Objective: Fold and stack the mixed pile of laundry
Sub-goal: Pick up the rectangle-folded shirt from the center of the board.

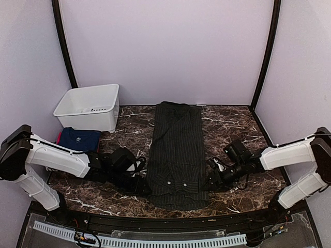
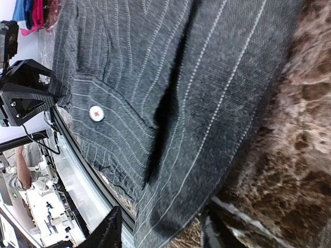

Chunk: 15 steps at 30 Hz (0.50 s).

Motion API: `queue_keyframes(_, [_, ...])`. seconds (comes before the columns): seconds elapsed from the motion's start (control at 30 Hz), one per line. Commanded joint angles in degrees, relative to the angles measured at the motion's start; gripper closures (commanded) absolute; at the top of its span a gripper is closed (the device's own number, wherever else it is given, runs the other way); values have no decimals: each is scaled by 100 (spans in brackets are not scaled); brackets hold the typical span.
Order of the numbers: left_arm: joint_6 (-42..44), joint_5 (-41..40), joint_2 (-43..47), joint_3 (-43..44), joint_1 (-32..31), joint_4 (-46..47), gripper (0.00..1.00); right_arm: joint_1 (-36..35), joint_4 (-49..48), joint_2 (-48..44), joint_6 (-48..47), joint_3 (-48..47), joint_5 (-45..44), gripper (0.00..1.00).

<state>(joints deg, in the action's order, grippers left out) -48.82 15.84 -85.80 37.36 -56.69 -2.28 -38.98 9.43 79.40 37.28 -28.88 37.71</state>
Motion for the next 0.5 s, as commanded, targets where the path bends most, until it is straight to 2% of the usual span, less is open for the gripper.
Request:
queue_keyframes(0.0, [-153,167,-269,25,-3,449,55,-295,-641,349,228,106,23,55])
queue_keyframes(0.1, [-194,273,-322,-144,-31,661,67,-525,-664,509,287,87,-141,66])
queue_keyframes(0.2, [-123,287,-299,-162,-178,671,82,-785,-681,491,434,57,-291,78])
queue_keyframes(0.37, [-114,481,-374,-74,-603,866,99,-1387,-595,351,689,-29,-487,96])
queue_keyframes(0.4, [-156,512,-349,-90,-714,929,100,-1491,-559,281,767,-37,-539,100])
queue_keyframes(0.47, [-252,521,-249,-100,-838,1058,100,-1625,-411,-17,882,-38,-650,100])
